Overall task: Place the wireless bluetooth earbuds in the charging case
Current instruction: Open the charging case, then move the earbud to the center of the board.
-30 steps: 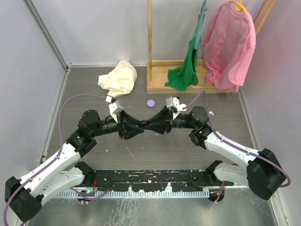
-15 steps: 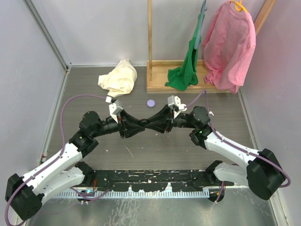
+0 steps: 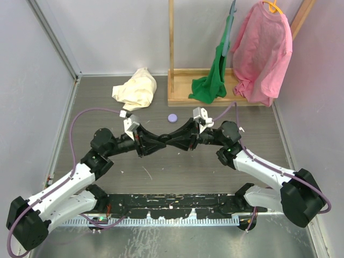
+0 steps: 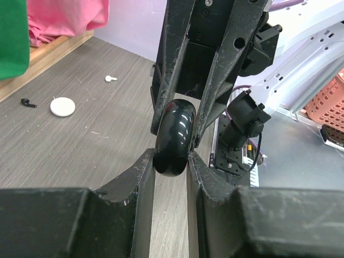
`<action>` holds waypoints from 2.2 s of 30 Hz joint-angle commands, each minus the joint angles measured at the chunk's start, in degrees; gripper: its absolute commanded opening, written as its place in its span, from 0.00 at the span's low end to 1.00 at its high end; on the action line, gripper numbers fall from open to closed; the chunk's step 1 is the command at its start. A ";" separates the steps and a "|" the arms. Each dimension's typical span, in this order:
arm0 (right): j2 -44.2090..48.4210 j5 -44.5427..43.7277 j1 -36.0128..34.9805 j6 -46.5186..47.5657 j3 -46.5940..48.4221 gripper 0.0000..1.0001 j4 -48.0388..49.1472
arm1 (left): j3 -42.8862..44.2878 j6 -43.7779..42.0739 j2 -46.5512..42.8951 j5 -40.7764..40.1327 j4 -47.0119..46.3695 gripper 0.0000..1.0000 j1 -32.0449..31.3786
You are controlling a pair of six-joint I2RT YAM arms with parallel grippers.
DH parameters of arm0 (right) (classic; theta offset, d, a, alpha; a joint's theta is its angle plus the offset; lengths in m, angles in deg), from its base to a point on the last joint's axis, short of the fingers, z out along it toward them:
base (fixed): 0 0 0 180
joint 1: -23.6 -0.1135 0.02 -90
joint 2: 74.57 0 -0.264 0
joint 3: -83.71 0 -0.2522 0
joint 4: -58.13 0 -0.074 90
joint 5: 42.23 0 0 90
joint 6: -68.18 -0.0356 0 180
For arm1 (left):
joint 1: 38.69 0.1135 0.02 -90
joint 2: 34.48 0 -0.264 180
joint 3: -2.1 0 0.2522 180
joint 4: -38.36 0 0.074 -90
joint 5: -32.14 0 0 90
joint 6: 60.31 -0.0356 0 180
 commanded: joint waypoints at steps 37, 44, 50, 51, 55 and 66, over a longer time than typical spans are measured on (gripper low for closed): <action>3.40 -5.94 -0.41 7.19 4.92 0.47 -6.51 | -3.77 -9.35 -2.50 4.60 -5.86 0.00 -0.11; 4.29 -8.59 -0.40 9.04 5.85 0.47 -10.81 | -4.39 -10.36 -2.89 5.84 -5.98 0.00 -0.16; 3.97 -9.57 -0.35 10.15 6.89 0.47 -13.65 | -4.94 -10.41 -3.38 4.65 -6.63 0.00 -0.09; 3.97 -9.78 -0.40 10.21 7.08 0.47 -14.00 | -5.08 -10.37 -3.24 3.46 -6.39 0.00 -0.11; 4.13 -14.47 -0.29 12.61 8.88 0.49 -20.31 | -6.51 -10.10 -2.23 -2.49 -6.05 0.00 -0.10; -3.80 -52.43 1.88 18.81 7.65 0.52 -30.28 | -11.92 -7.65 2.13 -15.60 -11.08 0.00 2.20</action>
